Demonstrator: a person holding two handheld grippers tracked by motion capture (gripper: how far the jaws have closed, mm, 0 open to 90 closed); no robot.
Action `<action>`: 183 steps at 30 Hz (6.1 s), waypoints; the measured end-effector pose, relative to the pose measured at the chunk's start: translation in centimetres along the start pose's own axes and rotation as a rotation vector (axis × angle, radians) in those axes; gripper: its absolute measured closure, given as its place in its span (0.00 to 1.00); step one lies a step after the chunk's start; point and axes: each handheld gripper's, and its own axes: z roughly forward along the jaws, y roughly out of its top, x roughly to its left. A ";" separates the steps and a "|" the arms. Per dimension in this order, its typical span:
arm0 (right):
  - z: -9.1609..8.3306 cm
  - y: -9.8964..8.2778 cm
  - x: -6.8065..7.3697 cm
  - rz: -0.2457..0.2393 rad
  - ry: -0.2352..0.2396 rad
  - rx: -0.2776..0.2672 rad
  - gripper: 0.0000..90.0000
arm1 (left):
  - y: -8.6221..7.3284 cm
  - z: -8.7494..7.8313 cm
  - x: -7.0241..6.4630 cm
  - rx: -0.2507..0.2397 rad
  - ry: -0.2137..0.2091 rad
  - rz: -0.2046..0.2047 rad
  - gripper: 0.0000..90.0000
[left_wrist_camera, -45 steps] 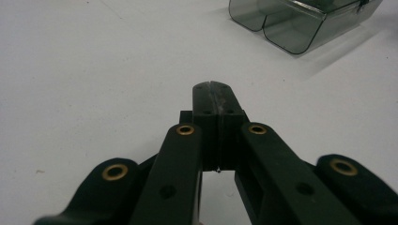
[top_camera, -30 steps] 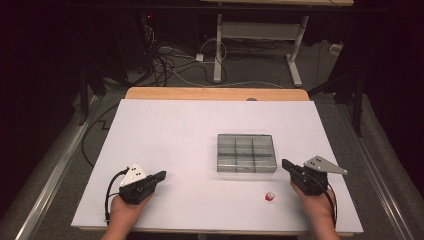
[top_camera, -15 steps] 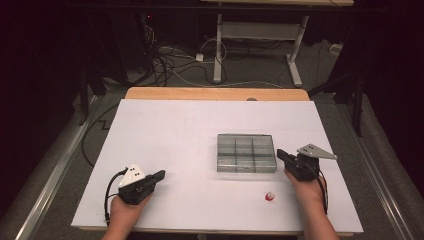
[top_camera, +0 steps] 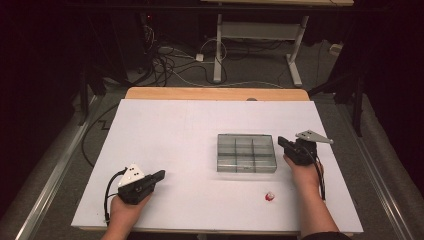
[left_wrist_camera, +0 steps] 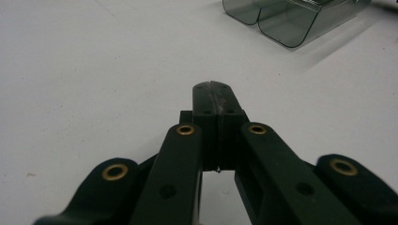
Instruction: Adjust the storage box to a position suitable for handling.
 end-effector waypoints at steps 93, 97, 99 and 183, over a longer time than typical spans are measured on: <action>1.4 0.0 10.2 -0.196 0.209 0.190 1.00 | 0.0 -0.2 -0.3 -0.002 0.001 0.016 0.97; 0.7 0.2 11.8 -0.252 0.221 0.180 1.00 | 0.1 -0.2 -0.3 0.012 -0.004 -0.006 0.97; 0.2 0.4 11.8 -0.250 0.216 0.157 1.00 | 0.3 0.0 -0.5 0.025 -0.004 0.000 0.97; -5.1 -4.5 11.0 -0.250 0.210 0.139 1.00 | 0.1 0.5 -3.4 0.117 -0.054 0.004 0.97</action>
